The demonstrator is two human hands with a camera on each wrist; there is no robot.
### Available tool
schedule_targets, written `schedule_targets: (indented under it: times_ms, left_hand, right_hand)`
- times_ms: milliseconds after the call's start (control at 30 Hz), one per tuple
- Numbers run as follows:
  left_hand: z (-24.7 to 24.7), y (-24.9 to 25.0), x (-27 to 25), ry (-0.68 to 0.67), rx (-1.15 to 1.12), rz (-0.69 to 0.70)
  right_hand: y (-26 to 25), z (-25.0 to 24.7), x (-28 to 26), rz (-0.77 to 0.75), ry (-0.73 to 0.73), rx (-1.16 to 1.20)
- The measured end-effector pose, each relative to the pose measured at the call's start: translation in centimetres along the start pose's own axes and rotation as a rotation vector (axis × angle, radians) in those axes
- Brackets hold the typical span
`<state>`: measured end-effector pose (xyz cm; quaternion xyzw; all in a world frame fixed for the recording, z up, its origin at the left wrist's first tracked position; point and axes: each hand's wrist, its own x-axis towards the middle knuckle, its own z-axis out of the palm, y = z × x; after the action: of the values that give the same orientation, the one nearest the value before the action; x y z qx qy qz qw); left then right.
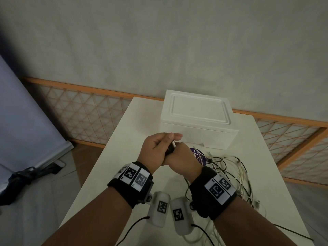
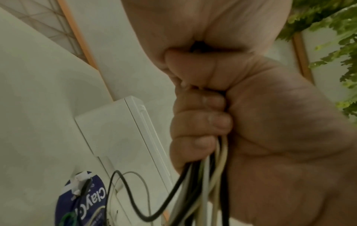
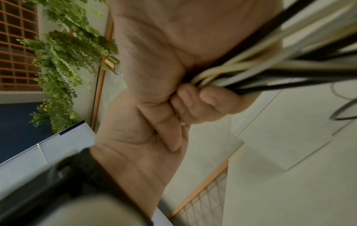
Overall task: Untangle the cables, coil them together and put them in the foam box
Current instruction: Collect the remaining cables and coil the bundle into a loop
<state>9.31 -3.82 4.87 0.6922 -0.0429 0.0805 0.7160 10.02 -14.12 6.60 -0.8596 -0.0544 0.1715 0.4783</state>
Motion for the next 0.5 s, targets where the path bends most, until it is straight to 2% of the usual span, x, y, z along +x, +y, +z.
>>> schedule_targets:
  times_ms: [67,200,233,300,400,500]
  left_hand:
    - [-0.3,0.2,0.3,-0.039,-0.089,-0.042]
    - [-2.0,-0.2,1.4,-0.235,-0.617,-0.163]
    - [-2.4,-0.6,1.6,-0.276,-0.629,-0.18]
    - [-2.7,-1.2,1.6,-0.324,-0.506,-0.198]
    - [-2.5,-2.1,0.5,-0.472,-0.316,-0.172]
    - [-1.9,-2.0,-0.2,-0.458,-0.376,-0.153]
  right_hand:
    - [0.0,0.1,0.0,0.005,0.008,0.009]
    - [0.1,-0.7,0.0,-0.036,0.018,-0.003]
    - [0.1,-1.0,0.0,-0.051,0.022,-0.011]
    - [-0.2,-1.5,-0.3,-0.098,0.005,-0.028]
    - [-0.5,-1.7,-0.7,-0.211,-0.123,-0.028]
    - [0.1,-1.6,-0.8,-0.241,-0.238,0.042]
